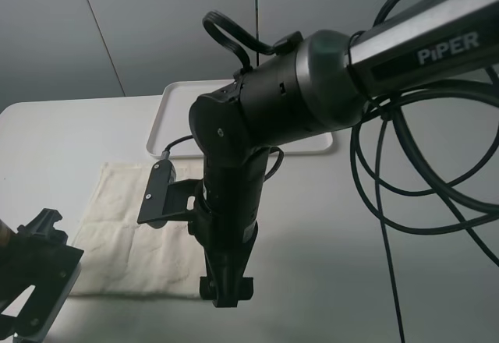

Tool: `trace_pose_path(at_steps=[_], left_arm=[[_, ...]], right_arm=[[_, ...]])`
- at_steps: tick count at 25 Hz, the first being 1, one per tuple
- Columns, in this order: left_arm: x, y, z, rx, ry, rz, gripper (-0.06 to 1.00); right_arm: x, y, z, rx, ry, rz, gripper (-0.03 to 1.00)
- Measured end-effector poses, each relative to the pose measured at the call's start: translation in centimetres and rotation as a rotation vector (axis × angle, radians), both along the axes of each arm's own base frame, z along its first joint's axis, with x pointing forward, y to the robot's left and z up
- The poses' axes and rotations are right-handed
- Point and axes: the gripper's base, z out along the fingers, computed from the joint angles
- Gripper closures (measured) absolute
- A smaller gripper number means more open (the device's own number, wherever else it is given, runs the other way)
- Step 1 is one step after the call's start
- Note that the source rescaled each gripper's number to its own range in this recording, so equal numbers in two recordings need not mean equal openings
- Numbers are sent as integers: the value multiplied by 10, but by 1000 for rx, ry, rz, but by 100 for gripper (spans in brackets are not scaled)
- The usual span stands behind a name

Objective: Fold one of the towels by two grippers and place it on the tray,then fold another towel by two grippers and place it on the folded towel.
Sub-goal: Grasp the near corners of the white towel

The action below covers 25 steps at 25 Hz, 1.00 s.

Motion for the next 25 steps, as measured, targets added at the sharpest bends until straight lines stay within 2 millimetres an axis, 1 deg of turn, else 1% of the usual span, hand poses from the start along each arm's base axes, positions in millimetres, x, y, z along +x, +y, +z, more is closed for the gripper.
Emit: trace_pose_path(at_steps=[7,14,21,25], left_arm=[[3,-2,0,-20,-33,19,-5],[3,-2,0,-23,-36,19,-5],[4,-3,-9,-17,-8,16,-5],[4,-3,-13,-15,4,17,-5]], right_arm=[[-16,10,-11,-12,-2,57,-3],[-17,11,-13,-14,-3,61,-3],[-16,12,-14,-2,-12,59,-3],[-15,13,-25,-21,-3,57,-3]])
